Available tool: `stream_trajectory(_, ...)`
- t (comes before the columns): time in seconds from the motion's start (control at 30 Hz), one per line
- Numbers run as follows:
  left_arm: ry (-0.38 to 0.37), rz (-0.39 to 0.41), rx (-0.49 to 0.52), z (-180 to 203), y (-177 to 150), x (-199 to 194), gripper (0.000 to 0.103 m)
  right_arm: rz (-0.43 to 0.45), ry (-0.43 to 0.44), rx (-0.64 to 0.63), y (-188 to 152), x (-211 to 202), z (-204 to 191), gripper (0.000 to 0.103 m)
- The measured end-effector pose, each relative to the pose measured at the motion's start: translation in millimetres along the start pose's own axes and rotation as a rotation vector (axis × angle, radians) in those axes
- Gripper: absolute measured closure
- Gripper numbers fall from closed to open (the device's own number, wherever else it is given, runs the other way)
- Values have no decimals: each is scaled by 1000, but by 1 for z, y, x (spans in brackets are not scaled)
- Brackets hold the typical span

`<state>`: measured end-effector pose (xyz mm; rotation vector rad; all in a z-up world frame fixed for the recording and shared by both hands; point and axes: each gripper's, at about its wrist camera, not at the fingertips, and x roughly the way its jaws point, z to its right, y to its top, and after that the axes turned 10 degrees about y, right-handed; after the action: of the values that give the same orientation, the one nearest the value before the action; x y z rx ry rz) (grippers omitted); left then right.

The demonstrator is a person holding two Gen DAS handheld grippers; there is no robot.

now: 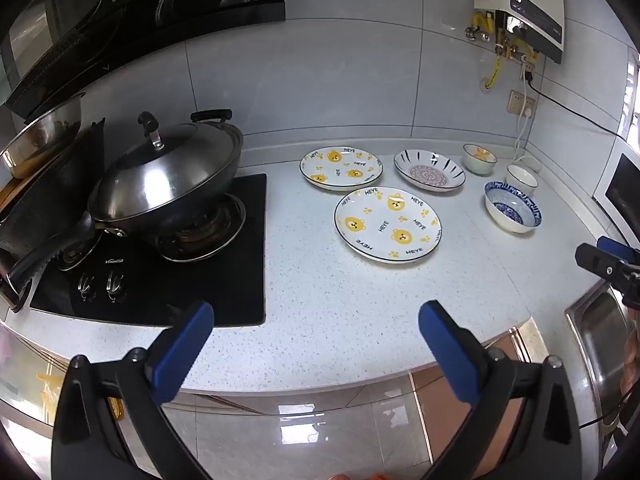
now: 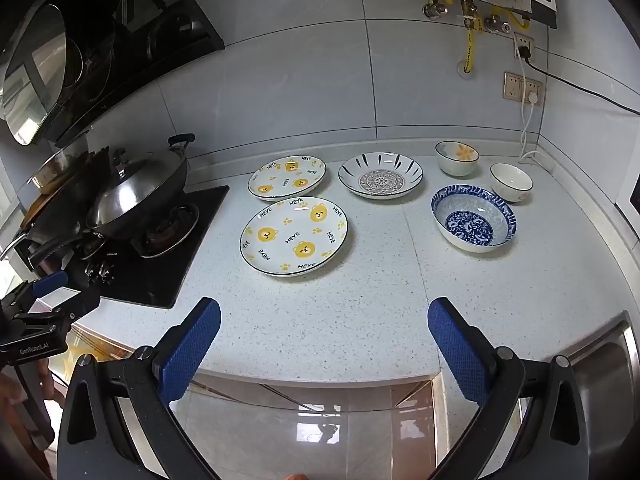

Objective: Organize plates and bowls

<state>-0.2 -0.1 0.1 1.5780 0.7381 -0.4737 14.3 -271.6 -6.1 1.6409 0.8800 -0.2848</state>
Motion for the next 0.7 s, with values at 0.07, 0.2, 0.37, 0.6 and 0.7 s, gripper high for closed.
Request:
stream_trajectory(0.07,4,-3,-4,0,0,0,0,-1,1,1,0,0,1,1)
stream_trajectory(0.2,7,-5,-10,3,-1,-4,0,-1,-2,-3,-5,0,0,1)
stream_trajectory(0.37,-2,-6,-4,1,-2,-2,0,-2,3,0,-5,0,6,1)
stream_trajectory(0.6,-4,-14,-4,2,-3,-3,0,-3,3,5,-5,-1,6,1)
stream_trajectory(0.7,-3,-13,-2,3,-4,-2,0,-3,2,8,-6,0,5,1)
